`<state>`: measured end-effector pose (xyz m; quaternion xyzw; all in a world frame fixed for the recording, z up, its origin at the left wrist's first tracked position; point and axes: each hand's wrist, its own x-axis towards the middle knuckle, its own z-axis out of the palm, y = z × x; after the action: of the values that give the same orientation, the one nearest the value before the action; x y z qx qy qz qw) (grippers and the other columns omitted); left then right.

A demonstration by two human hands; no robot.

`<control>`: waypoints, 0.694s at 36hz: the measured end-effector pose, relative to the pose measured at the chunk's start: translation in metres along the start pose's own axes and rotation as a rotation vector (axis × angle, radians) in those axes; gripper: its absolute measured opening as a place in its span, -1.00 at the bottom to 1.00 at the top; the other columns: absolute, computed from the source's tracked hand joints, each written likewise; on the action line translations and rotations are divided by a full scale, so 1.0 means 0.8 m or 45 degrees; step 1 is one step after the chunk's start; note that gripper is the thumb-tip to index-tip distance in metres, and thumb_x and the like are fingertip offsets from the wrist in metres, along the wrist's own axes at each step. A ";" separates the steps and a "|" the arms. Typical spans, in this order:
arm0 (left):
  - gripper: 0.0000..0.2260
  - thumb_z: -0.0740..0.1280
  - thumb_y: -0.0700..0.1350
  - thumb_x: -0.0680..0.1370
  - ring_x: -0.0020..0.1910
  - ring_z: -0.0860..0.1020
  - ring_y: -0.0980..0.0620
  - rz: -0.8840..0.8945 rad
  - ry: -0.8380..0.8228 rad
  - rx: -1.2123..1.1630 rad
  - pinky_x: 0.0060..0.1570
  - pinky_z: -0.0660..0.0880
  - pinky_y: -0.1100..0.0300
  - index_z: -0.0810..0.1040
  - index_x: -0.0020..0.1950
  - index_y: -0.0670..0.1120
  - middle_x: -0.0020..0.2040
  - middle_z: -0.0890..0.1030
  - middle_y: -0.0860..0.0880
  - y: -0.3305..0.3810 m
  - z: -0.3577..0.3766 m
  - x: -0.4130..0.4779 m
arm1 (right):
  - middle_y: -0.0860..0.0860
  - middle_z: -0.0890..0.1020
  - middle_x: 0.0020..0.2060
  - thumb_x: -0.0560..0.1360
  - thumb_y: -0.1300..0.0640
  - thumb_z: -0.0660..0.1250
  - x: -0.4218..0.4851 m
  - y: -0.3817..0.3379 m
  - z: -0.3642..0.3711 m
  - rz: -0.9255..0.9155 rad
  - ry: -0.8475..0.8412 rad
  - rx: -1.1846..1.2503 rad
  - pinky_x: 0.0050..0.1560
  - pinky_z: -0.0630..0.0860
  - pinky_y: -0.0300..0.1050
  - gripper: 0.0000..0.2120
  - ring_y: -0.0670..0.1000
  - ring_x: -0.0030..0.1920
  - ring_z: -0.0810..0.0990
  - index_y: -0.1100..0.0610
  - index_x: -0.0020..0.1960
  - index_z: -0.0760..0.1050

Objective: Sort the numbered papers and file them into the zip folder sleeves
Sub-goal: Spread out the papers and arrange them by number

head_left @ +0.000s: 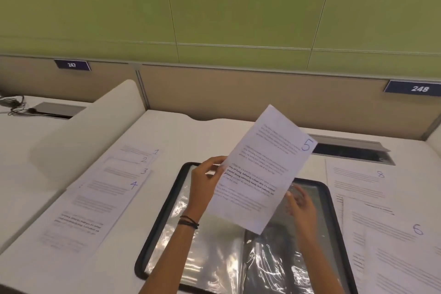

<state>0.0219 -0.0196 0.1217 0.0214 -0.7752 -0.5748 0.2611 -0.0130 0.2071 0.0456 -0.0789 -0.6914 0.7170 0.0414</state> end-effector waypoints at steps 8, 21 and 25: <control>-0.82 0.39 -0.19 0.51 -0.11 0.64 0.01 -0.125 0.008 0.035 -0.16 0.62 0.13 0.60 0.02 0.07 -0.06 0.68 0.07 -0.031 -0.067 -0.006 | 0.16 0.58 -0.22 0.53 0.16 0.30 -0.007 0.001 0.039 0.099 -0.175 0.008 -0.38 0.33 -0.22 -0.83 -0.02 -0.36 0.37 0.26 0.01 0.57; -0.66 0.36 -0.17 0.53 0.21 0.46 0.14 -0.291 0.388 0.130 0.23 0.38 0.25 0.47 0.28 0.05 0.26 0.50 0.07 -0.082 -0.137 -0.034 | 0.06 0.56 -0.32 0.51 0.22 0.33 -0.015 0.001 0.104 0.207 -0.182 0.023 -0.40 0.40 -0.33 -0.87 -0.05 -0.36 0.39 0.26 0.00 0.59; -0.35 0.39 -0.08 0.51 0.44 0.23 0.03 -0.566 0.475 0.086 0.43 0.20 0.06 0.14 0.51 0.04 0.48 0.22 -0.01 -0.101 -0.136 -0.050 | 0.10 0.55 -0.30 0.50 0.24 0.35 -0.019 0.008 0.123 0.292 -0.095 0.109 -0.36 0.40 -0.27 -0.88 -0.04 -0.34 0.41 0.24 0.02 0.56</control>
<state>0.0816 -0.1293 0.0560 0.3049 -0.7088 -0.5779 0.2659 -0.0144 0.1074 0.0433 -0.1289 -0.6475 0.7484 -0.0635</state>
